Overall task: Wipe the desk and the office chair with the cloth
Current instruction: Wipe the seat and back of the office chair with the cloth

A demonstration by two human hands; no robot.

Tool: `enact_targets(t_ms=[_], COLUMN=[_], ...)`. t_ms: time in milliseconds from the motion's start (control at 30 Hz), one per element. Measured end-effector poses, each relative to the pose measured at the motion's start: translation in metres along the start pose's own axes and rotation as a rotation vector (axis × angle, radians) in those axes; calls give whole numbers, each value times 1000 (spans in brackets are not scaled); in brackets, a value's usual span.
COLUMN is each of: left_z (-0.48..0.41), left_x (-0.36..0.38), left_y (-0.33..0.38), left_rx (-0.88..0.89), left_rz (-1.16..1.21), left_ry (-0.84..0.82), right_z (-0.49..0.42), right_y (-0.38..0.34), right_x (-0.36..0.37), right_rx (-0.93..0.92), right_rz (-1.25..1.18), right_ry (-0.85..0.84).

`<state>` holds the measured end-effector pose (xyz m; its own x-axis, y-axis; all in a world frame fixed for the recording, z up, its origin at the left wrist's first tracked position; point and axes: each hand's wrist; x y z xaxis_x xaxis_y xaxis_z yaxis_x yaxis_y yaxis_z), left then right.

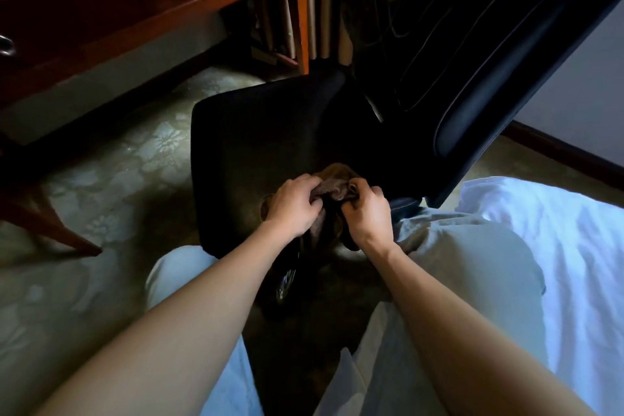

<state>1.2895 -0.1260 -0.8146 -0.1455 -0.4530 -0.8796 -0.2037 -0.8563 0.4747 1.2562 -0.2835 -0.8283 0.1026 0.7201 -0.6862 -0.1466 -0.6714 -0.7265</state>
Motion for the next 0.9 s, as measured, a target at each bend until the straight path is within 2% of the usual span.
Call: enact_targets(t_ms=[200,433,900], left_z=[20,33,-20], left_x=[-11,-39,-52], left_y=[-2,-28,-11], left_rx=[-17,-46,95], left_rz=[11,-23,-74], left_ry=[-17,-116,137], right_z=[14,30,-22], right_y=[-7,-21,-39], right_x=[1,10,-10], right_rx=[-17,-60,-132], right_rz=[11,-57,-161], right_ry=[-69,-244,35])
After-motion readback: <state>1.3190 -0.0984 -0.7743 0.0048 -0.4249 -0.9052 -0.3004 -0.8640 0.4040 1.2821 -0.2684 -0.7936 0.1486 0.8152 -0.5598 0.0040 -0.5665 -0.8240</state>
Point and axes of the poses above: each hand's wrist, its own z-axis away from the middle knuckle, its own x-axis out of the palm, y = z × x, and after that the axes turned 3 degrees about -z, right-handed
